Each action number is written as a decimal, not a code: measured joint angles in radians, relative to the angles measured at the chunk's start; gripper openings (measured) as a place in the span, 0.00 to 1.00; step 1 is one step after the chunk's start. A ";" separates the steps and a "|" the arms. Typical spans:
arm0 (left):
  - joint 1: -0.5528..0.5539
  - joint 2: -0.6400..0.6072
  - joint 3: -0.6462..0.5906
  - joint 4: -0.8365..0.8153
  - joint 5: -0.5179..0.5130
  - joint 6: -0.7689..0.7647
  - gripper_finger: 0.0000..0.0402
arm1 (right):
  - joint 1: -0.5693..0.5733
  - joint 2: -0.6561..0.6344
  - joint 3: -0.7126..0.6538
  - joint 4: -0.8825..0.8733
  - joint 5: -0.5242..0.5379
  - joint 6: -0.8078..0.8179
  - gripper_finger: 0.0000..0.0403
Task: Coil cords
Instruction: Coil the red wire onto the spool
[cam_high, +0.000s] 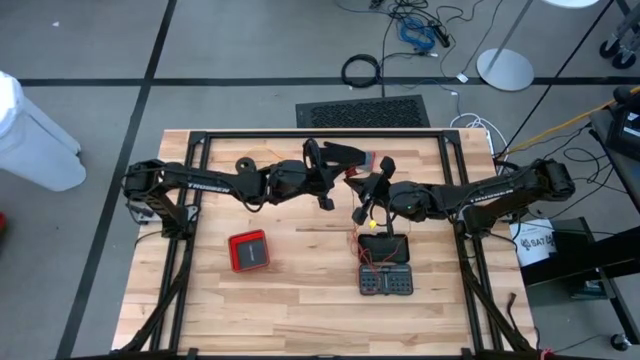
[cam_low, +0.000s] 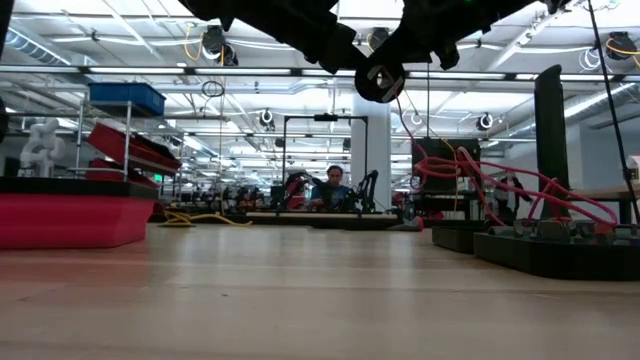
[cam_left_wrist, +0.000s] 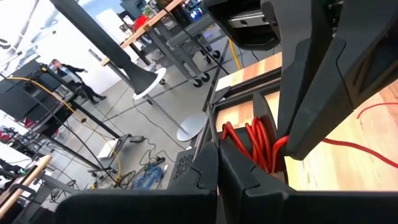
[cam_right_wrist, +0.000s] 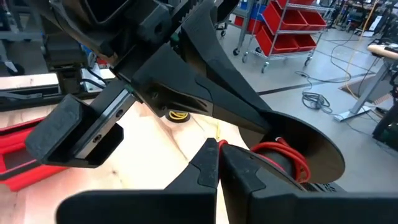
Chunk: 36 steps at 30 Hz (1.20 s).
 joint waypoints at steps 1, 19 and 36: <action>0.000 0.000 0.000 0.005 0.000 0.000 0.00 | -0.001 0.000 0.000 0.004 -0.005 0.005 0.00; 0.000 0.001 -0.002 0.030 -0.004 0.034 0.00 | -0.002 0.011 0.000 0.037 0.008 -0.027 0.00; -0.002 0.002 0.000 -0.005 -0.010 0.104 0.00 | 0.034 -0.018 0.001 -0.034 -0.004 0.020 0.01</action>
